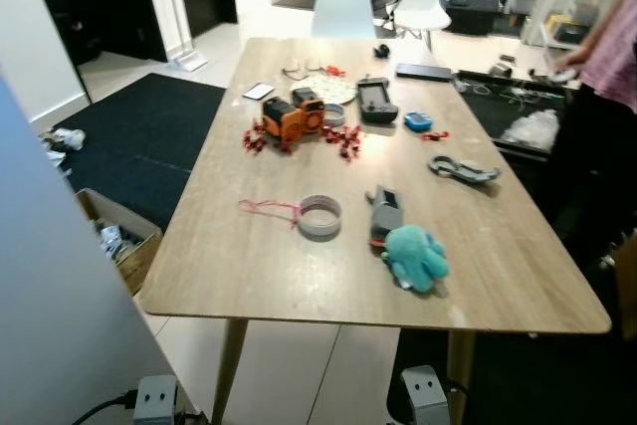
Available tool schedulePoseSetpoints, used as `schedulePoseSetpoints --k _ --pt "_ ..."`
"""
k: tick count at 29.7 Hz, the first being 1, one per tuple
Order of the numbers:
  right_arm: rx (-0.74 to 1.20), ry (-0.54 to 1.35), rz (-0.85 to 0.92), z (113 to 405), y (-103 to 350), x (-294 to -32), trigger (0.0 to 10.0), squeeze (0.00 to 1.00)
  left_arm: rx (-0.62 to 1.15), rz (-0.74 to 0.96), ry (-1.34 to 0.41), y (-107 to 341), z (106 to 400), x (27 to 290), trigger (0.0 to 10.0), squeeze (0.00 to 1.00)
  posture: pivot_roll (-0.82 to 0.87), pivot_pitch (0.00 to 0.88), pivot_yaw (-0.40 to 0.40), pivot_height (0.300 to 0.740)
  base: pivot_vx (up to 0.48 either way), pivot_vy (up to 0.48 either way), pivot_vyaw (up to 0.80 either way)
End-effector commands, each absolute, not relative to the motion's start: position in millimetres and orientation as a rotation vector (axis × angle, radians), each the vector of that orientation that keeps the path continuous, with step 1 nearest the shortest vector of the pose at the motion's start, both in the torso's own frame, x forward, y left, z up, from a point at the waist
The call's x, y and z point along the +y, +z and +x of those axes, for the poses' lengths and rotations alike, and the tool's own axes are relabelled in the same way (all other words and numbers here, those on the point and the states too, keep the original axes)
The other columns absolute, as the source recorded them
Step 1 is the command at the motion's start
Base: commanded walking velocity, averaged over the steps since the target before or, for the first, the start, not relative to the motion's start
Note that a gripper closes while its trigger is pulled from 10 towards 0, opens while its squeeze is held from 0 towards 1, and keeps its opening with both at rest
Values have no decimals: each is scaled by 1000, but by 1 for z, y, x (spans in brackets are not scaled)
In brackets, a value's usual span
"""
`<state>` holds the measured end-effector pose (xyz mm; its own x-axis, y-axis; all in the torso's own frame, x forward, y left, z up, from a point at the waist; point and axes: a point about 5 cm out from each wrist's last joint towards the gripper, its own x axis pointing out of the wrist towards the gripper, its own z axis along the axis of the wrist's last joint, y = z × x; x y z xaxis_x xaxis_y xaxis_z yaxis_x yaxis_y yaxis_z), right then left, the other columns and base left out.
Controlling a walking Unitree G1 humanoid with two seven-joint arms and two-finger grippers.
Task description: Hang keys on a hook
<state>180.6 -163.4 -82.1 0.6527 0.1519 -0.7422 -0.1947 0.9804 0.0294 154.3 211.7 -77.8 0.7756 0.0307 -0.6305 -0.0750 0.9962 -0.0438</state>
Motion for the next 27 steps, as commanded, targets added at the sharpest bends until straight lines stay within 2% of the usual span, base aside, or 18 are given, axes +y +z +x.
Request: schedulePoseSetpoints --k 1,27 --pt "844 201 -66 178 -83 -165 10000 0 684 -81 65 -79 151 211 10000 0 77 42 -28 740 0 0 800" --pt "845 229 -86 178 -83 -164 10000 0 694 -78 71 -79 150 215 10000 0 85 26 -37 740 0 0 800"
